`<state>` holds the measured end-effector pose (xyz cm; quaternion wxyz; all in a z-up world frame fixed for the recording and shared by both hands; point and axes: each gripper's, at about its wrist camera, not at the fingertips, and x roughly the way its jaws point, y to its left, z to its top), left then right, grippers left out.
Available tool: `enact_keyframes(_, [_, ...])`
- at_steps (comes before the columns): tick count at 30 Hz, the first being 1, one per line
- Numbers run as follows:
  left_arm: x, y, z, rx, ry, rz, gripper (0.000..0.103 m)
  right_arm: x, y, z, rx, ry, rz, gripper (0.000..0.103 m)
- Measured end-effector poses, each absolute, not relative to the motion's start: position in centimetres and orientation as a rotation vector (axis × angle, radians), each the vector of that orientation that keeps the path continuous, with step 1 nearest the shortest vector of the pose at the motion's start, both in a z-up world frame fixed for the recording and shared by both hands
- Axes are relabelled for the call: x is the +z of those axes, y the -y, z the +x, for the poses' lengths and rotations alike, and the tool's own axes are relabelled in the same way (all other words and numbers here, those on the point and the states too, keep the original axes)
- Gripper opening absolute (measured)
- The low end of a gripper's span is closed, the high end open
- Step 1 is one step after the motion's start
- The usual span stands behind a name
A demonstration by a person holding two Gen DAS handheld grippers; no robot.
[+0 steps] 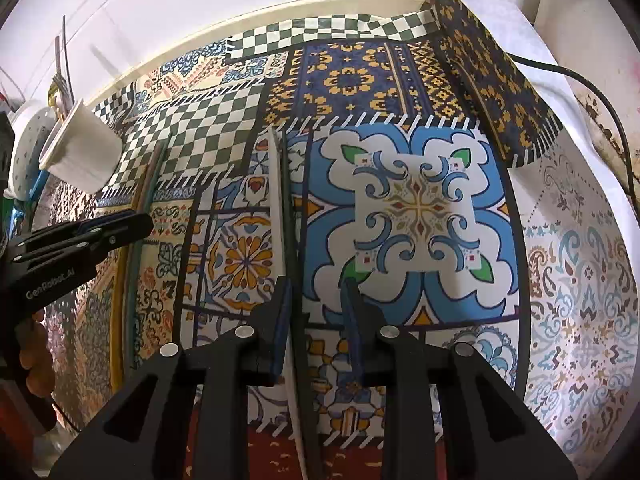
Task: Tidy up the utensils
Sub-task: 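Grasp a teal chopstick with the left tool while the right tool grasps a dark chopstick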
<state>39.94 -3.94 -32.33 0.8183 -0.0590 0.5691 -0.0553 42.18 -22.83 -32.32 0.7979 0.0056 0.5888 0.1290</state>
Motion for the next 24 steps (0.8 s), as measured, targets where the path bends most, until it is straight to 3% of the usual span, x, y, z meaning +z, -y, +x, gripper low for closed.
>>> enact_keyframes(12, [-32.9,6.8,42.3,-0.069,-1.201,0.051,0.020,-32.4,22.2,43.2,0.289,-1.240,-0.031,0.023])
enact_keyframes(21, [-33.2,7.6,43.9,-0.052,-1.203,0.043,0.005,-32.6,20.6,44.5,0.295,-1.213,-0.125,0.024])
enact_keyframes(23, [-33.3,7.8,44.3,-0.053,-1.203,0.042,0.004,-32.7,20.0,44.6,0.273,-1.205,-0.164,0.020])
enact_keyframes(24, [-33.2,7.7,44.3,-0.055,-1.206,0.038,0.004,-32.7,19.7,44.6,0.268,-1.203,-0.184,0.012])
